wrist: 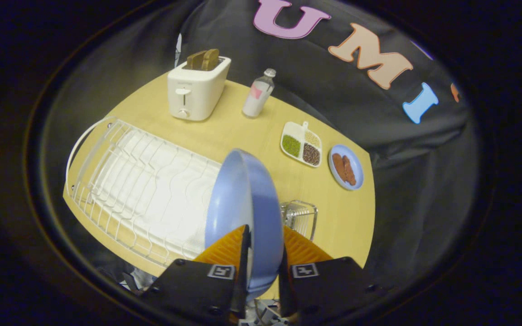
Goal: Take the plate from the dish rack, then take the spoon from the basket and place it into the plate.
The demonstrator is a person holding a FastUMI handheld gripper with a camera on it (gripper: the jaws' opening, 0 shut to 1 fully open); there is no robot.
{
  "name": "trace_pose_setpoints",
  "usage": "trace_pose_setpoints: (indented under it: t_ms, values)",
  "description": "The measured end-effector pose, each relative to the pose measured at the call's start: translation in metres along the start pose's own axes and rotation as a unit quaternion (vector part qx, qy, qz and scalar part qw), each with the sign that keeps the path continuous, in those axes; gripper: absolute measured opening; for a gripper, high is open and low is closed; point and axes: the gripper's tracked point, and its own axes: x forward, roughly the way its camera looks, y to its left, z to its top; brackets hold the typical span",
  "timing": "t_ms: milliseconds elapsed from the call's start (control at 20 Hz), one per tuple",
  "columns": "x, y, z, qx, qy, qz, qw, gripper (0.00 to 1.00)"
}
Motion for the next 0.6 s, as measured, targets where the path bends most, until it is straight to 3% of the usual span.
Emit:
trace_pose_setpoints:
  t_ms: [350, 600]
  values:
    - [-0.008, 0.005, 0.003, -0.031, -0.028, 0.018, 0.999, 0.30]
    - [-0.022, -0.022, 0.014, 0.013, -0.069, 0.039, 0.997, 0.30]
